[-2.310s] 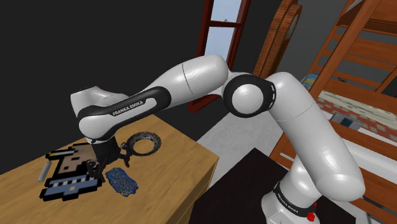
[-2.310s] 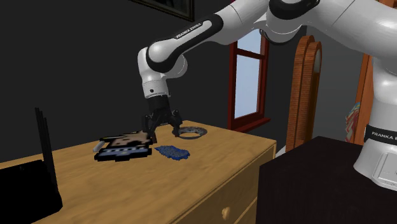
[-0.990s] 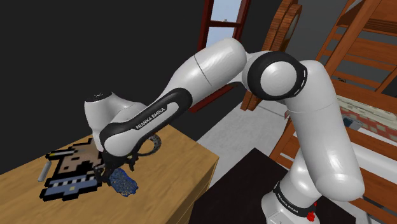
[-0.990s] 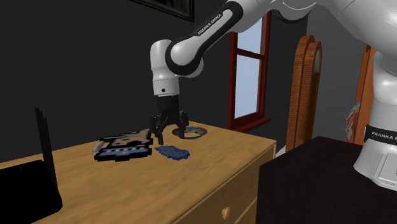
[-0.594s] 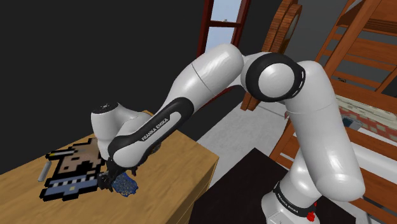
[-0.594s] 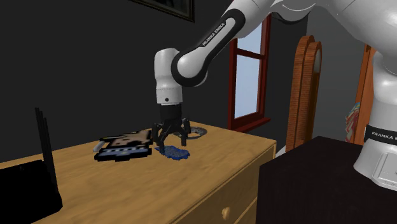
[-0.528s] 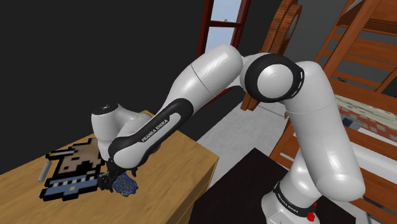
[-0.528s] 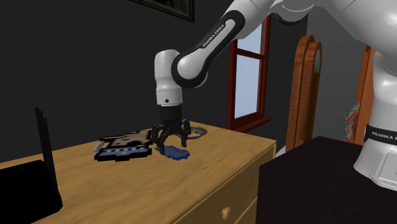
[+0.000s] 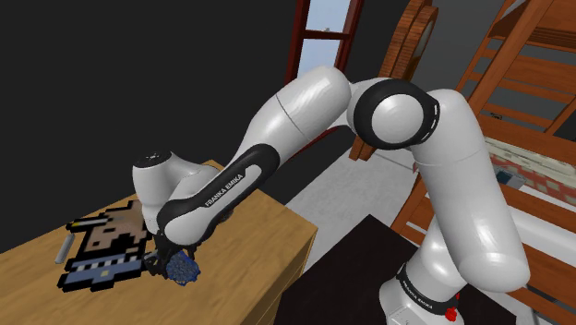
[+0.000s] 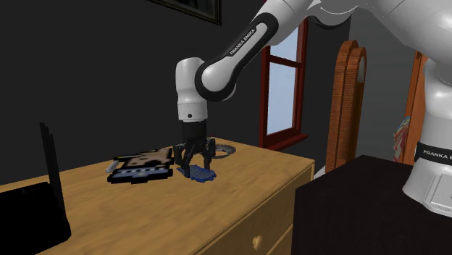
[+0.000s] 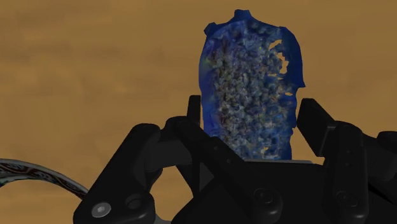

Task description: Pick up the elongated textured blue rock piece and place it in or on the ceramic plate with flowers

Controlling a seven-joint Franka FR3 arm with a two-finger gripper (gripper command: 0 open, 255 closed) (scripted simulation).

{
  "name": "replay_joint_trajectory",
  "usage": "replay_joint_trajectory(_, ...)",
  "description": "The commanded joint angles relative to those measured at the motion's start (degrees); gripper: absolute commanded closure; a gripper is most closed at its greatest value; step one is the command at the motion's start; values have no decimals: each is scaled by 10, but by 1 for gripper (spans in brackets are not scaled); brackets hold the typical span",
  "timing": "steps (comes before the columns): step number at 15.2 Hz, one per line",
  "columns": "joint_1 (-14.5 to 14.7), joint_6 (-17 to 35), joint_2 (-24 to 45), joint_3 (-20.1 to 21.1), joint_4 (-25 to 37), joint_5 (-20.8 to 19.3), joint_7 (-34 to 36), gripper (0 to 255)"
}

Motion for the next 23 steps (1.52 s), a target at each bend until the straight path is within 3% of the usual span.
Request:
replay_joint_trajectory(1,0,0,0,0,0,0,0,255)
replay_joint_trajectory(9,0,0,0,0,0,0,0,255)
replay_joint_trajectory(23,-16,-69,-74,21,-3,25,-11,255)
